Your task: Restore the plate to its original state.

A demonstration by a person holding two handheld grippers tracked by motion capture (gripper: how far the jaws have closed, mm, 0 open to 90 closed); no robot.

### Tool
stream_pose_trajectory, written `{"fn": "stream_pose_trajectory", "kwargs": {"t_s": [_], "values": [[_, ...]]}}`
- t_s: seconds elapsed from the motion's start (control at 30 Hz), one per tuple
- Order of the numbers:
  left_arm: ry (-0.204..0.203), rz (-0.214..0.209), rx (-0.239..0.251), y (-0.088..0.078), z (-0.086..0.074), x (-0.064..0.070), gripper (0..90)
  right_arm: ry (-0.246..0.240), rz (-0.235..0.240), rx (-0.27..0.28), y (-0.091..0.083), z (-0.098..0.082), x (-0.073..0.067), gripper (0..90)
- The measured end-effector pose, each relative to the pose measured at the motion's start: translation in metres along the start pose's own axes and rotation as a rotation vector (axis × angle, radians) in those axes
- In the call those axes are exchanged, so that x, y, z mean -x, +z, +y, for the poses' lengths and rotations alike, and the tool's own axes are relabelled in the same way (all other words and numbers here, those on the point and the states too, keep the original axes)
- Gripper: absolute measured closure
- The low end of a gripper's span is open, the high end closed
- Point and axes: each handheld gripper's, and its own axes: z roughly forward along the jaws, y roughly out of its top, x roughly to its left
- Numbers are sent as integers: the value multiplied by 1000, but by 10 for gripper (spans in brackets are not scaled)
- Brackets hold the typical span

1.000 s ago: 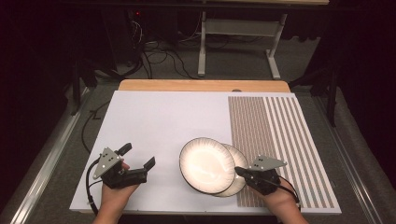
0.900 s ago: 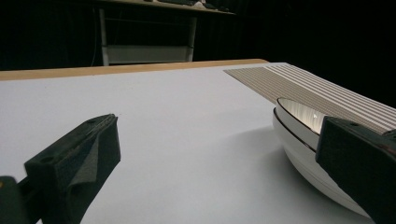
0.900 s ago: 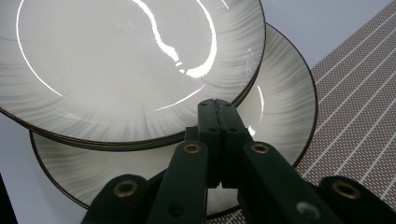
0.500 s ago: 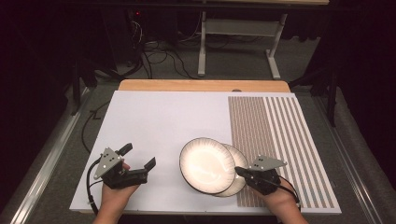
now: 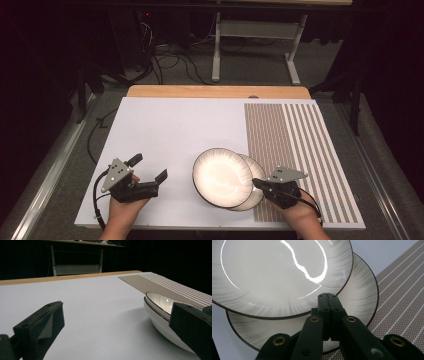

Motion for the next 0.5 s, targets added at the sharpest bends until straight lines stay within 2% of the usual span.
{"fn": "stream_pose_trajectory", "kwargs": {"t_s": [0.5], "values": [[2, 0, 1, 0, 0, 0, 7, -6, 0, 6, -1, 0, 1, 900]]}}
